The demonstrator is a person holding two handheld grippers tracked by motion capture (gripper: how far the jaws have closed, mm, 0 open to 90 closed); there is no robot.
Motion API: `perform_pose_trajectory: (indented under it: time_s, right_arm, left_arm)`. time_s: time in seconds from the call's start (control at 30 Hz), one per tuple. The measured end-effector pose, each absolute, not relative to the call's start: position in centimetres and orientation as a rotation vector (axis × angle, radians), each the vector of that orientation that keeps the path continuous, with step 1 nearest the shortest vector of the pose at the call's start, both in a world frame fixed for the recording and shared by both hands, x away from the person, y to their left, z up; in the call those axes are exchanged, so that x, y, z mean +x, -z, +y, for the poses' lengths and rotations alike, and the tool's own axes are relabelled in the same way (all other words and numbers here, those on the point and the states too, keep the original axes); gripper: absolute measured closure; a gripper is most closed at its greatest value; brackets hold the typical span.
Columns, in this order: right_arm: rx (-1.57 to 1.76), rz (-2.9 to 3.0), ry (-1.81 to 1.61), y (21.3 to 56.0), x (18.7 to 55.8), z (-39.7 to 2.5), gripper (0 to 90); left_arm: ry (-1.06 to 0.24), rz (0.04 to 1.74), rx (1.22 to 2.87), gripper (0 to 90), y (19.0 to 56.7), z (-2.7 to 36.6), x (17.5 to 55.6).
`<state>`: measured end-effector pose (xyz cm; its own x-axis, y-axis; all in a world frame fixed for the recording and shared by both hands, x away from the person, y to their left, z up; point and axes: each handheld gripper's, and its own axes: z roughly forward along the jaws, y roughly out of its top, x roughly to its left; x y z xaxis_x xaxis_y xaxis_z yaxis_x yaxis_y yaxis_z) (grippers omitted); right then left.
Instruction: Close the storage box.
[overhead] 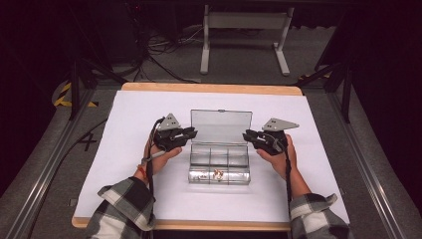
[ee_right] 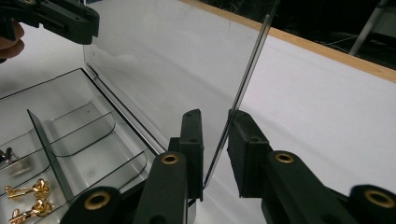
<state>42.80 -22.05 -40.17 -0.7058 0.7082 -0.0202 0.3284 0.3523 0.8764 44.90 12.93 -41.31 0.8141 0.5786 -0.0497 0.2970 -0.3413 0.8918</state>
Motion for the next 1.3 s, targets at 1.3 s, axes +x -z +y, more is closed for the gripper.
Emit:
perform_pose_trajectory:
  time_s: [1.3]
  right_arm:
    - [0.880,2.143,-1.335,39.1,41.2,-22.1,77.9]
  left_arm:
    - [-0.384,0.609,1.912,81.0,39.6,13.8,43.6]
